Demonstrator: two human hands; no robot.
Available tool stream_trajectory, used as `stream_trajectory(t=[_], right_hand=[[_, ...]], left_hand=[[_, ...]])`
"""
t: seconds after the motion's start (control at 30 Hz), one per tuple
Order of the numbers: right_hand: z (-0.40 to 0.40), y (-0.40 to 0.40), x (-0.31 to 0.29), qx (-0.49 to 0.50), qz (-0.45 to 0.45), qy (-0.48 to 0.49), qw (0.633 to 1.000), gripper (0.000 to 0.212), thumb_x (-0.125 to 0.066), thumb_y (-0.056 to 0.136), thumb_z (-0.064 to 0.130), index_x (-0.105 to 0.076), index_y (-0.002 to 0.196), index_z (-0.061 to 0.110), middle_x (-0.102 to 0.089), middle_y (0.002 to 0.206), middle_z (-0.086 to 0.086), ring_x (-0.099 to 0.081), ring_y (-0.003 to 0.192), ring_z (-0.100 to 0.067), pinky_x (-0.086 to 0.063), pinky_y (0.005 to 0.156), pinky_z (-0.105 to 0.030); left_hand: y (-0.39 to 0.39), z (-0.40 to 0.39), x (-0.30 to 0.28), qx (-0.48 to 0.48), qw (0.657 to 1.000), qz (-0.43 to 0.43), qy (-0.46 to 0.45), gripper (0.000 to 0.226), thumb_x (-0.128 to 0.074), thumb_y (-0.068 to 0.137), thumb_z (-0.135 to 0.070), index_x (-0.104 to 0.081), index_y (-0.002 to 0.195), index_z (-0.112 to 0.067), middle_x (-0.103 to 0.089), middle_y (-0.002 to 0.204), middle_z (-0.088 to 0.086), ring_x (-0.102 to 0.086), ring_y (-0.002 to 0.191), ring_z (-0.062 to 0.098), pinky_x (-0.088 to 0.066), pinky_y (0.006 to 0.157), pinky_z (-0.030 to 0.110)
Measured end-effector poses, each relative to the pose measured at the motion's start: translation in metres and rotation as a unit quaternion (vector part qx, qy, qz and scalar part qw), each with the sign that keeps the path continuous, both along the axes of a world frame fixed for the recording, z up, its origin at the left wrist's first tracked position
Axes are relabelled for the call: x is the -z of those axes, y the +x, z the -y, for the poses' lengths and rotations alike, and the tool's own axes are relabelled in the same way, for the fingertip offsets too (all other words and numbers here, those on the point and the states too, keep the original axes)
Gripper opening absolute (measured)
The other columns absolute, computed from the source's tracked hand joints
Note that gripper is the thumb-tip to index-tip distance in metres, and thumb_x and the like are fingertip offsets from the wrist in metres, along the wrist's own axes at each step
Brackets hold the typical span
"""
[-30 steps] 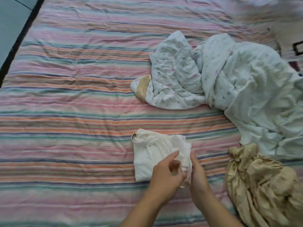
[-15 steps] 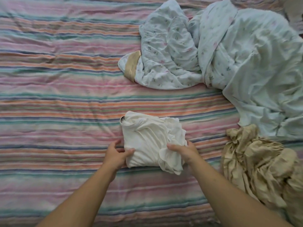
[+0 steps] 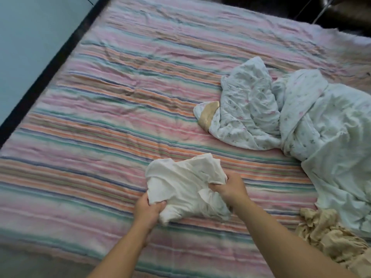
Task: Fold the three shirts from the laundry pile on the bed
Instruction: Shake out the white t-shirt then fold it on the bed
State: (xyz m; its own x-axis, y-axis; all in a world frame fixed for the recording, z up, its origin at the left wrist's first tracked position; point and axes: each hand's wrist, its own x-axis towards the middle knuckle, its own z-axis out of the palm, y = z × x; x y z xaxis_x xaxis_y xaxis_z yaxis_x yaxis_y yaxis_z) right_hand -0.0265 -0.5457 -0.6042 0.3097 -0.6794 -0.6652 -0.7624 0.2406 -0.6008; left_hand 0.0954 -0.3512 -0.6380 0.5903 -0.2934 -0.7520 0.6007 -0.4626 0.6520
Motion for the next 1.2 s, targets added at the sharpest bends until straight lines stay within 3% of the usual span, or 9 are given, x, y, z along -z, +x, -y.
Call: stream_trajectory(t=[0.13, 0.33, 0.53, 0.67, 0.77, 0.83, 0.9, 1.03, 1.2], right_hand=[[-0.022, 0.079, -0.027, -0.103, 0.019, -0.026, 0.994, 0.019, -0.076, 0.079, 0.009, -0.071, 0.089, 0.024, -0.074, 0.086, 0.0, -0.068, 0.08, -0.019, -0.051, 0.068, -0.032], [-0.076, 0.201, -0.048, -0.211, 0.027, -0.061, 0.975, 0.019, -0.071, 0.085, 0.014, -0.069, 0.094, 0.03, -0.071, 0.091, -0.002, -0.066, 0.091, -0.026, -0.053, 0.082, -0.039], [-0.133, 0.303, -0.065, -0.309, 0.069, -0.092, 0.944, 0.026, -0.061, 0.085, 0.003, -0.073, 0.095, 0.025, -0.067, 0.087, 0.004, -0.059, 0.087, -0.014, -0.04, 0.071, -0.023], [-0.152, 0.347, -0.073, -0.32, 0.082, -0.103, 0.938, 0.026, -0.058, 0.087, -0.002, -0.071, 0.103, 0.013, -0.07, 0.094, -0.009, -0.064, 0.096, -0.024, -0.038, 0.054, -0.005], [-0.153, 0.37, -0.061, -0.301, 0.05, -0.157, 0.939, 0.042, -0.063, 0.094, 0.021, -0.056, 0.135, 0.019, -0.056, 0.138, -0.005, -0.05, 0.13, -0.027, -0.044, 0.099, -0.025], [-0.151, 0.371, -0.054, -0.335, -0.009, -0.188, 0.923, 0.056, -0.06, 0.097, 0.031, -0.04, 0.148, 0.02, -0.03, 0.161, -0.004, -0.031, 0.146, -0.027, -0.031, 0.117, -0.042], [-0.147, 0.365, -0.05, -0.39, -0.068, -0.173, 0.902, 0.056, -0.057, 0.098, 0.035, -0.04, 0.148, 0.018, -0.025, 0.162, -0.006, -0.03, 0.146, -0.031, -0.033, 0.116, -0.045], [-0.139, 0.344, -0.05, -0.44, -0.116, -0.122, 0.882, 0.052, -0.055, 0.098, 0.036, -0.044, 0.145, 0.017, -0.047, 0.149, -0.007, -0.048, 0.131, -0.031, -0.042, 0.103, -0.037], [-0.13, 0.312, -0.061, -0.401, -0.12, -0.115, 0.901, 0.049, -0.055, 0.098, 0.037, -0.048, 0.143, 0.018, -0.054, 0.144, -0.009, -0.054, 0.126, -0.032, -0.045, 0.101, -0.037]], left_hand=[[0.04, -0.041, -0.032, -0.083, 0.996, 0.035, -0.02, 0.031, -0.074, 0.067, -0.007, -0.068, 0.094, -0.019, -0.075, 0.093, 0.005, -0.068, 0.086, 0.027, -0.056, 0.076, 0.044], [0.103, -0.106, -0.056, -0.194, 0.977, 0.076, -0.032, 0.033, -0.071, 0.059, -0.014, -0.072, 0.091, -0.021, -0.077, 0.089, -0.001, -0.07, 0.088, 0.028, -0.056, 0.08, 0.05], [0.151, -0.155, -0.061, -0.272, 0.956, 0.11, -0.031, 0.031, -0.074, 0.067, -0.008, -0.07, 0.092, -0.025, -0.076, 0.09, -0.001, -0.07, 0.09, 0.028, -0.055, 0.078, 0.054], [0.177, -0.174, -0.059, -0.318, 0.939, 0.11, -0.071, 0.037, -0.064, 0.083, 0.009, -0.066, 0.104, -0.021, -0.074, 0.096, 0.002, -0.068, 0.09, 0.026, -0.057, 0.077, 0.048], [0.188, -0.185, -0.044, -0.327, 0.943, 0.03, -0.062, 0.044, -0.065, 0.082, 0.005, -0.058, 0.122, -0.012, -0.071, 0.103, 0.003, -0.065, 0.088, 0.022, -0.056, 0.068, 0.034], [0.187, -0.195, -0.026, -0.26, 0.965, -0.02, 0.04, 0.073, -0.078, 0.07, -0.015, -0.047, 0.135, -0.005, -0.064, 0.122, 0.01, -0.061, 0.107, 0.029, -0.051, 0.085, 0.038], [0.184, -0.204, -0.023, -0.112, 0.98, -0.024, 0.16, 0.077, -0.075, 0.067, -0.025, -0.044, 0.135, -0.006, -0.06, 0.128, 0.013, -0.056, 0.118, 0.032, -0.046, 0.097, 0.039], [0.192, -0.202, -0.028, 0.115, 0.962, 0.031, 0.244, 0.058, -0.061, 0.082, -0.023, -0.045, 0.138, -0.021, -0.061, 0.126, 0.01, -0.059, 0.105, 0.027, -0.045, 0.082, 0.03], [0.2, -0.173, -0.054, 0.278, 0.909, 0.149, 0.272, 0.005, -0.045, 0.09, -0.026, -0.048, 0.09, -0.029, -0.059, 0.098, -0.006, -0.055, 0.086, 0.019, -0.048, 0.081, 0.033]])
